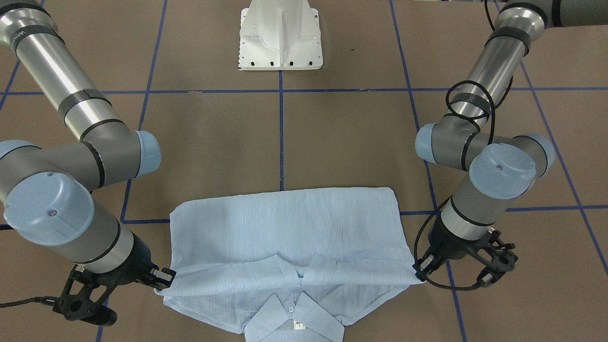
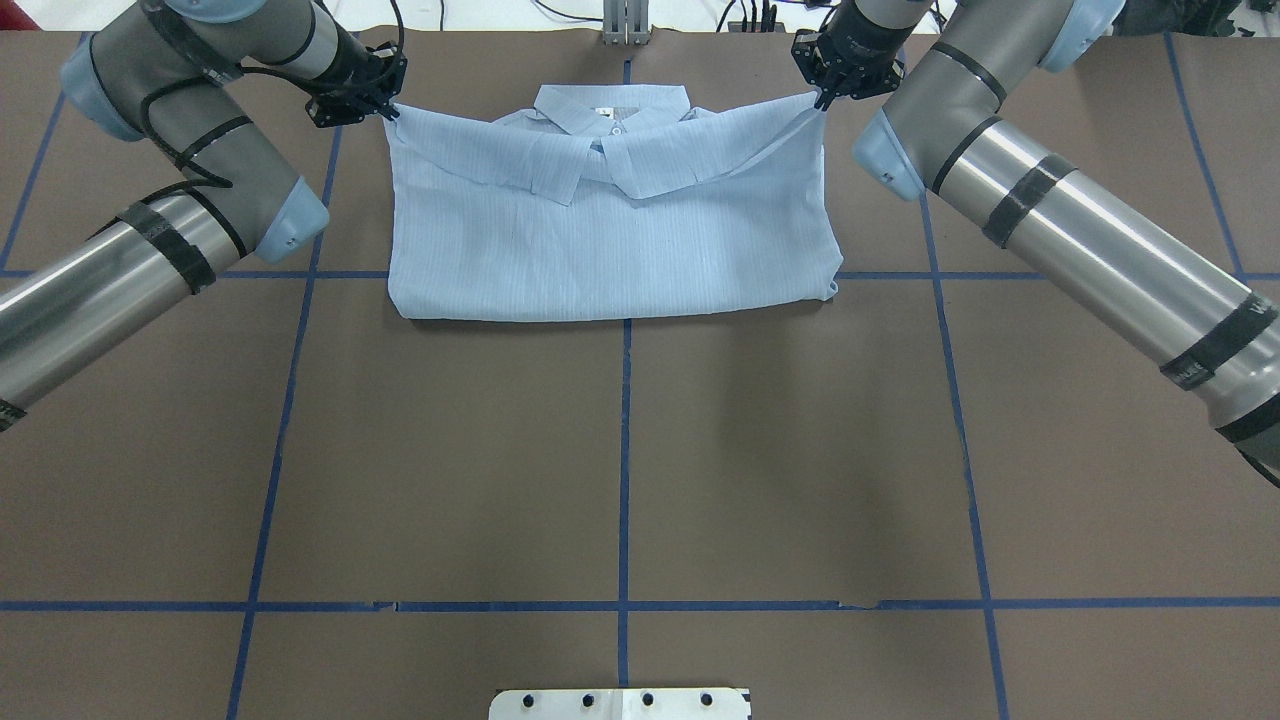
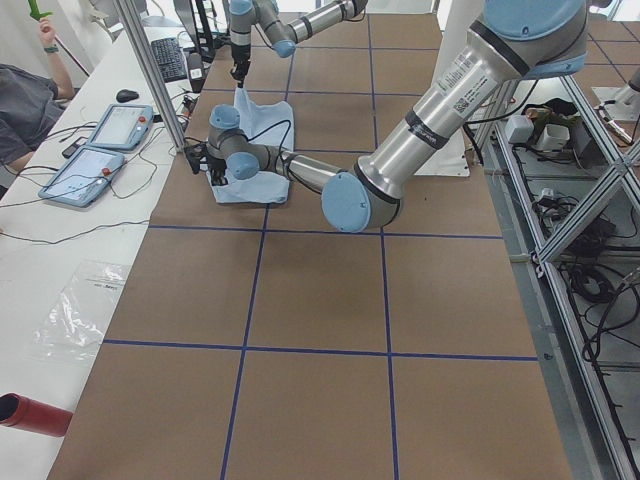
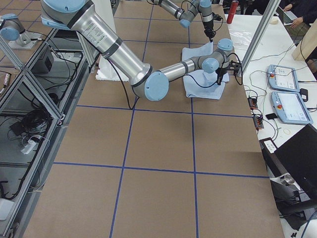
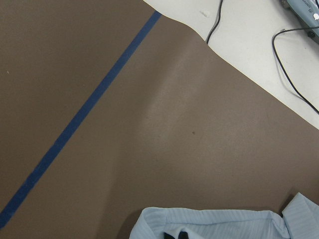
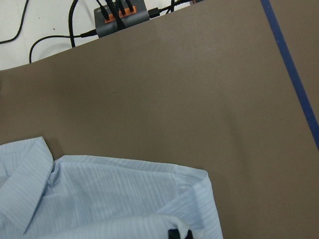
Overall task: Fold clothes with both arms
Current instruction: 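Lift the hem with both grippers and fold it toward the collar, then open both grippers at the collar and lift them off the shirt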
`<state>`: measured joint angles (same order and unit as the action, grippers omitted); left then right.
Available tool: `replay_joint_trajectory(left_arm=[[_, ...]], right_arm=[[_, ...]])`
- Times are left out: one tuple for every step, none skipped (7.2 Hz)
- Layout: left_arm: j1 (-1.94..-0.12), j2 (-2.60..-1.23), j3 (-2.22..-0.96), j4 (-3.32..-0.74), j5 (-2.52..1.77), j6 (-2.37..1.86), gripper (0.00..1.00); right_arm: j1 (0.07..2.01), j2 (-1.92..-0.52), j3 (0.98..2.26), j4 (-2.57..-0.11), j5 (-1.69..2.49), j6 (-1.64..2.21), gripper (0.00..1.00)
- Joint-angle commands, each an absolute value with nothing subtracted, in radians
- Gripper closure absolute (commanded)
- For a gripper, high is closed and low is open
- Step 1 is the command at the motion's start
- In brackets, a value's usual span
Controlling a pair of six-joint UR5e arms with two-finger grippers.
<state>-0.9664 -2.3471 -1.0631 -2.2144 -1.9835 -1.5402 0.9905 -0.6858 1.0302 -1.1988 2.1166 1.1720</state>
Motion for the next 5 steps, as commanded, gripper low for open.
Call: replay_joint_trajectory(left_arm=[[-0.963, -2.349, -1.068, -2.215, -1.985, -1.540, 0.11], [-0.963, -2.349, -1.071, -2.214, -1.985, -1.540, 0.00], [-0.965, -2.347, -1.071, -2.214, -1.986, -1.539, 0.00], [-0.965, -2.347, -1.071, -2.212, -1.987, -1.540, 0.00], [-0.966, -2.345, -1.081, -2.207, -1.988, -1.540, 0.00]], right_arm=[[0.970, -0.689, 1.034, -1.192, 2.080, 1.172, 0.01], [0.957, -0.693, 1.037, -1.190, 2.033, 1.167, 0.00], [0.960, -0.696, 1.038, -1.190, 2.034, 1.137, 0.00], [0.962, -0.703, 1.048, -1.189, 2.037, 1.132, 0.00], [0.960, -0.768, 1.133, -1.190, 2.037, 1.134, 0.00]])
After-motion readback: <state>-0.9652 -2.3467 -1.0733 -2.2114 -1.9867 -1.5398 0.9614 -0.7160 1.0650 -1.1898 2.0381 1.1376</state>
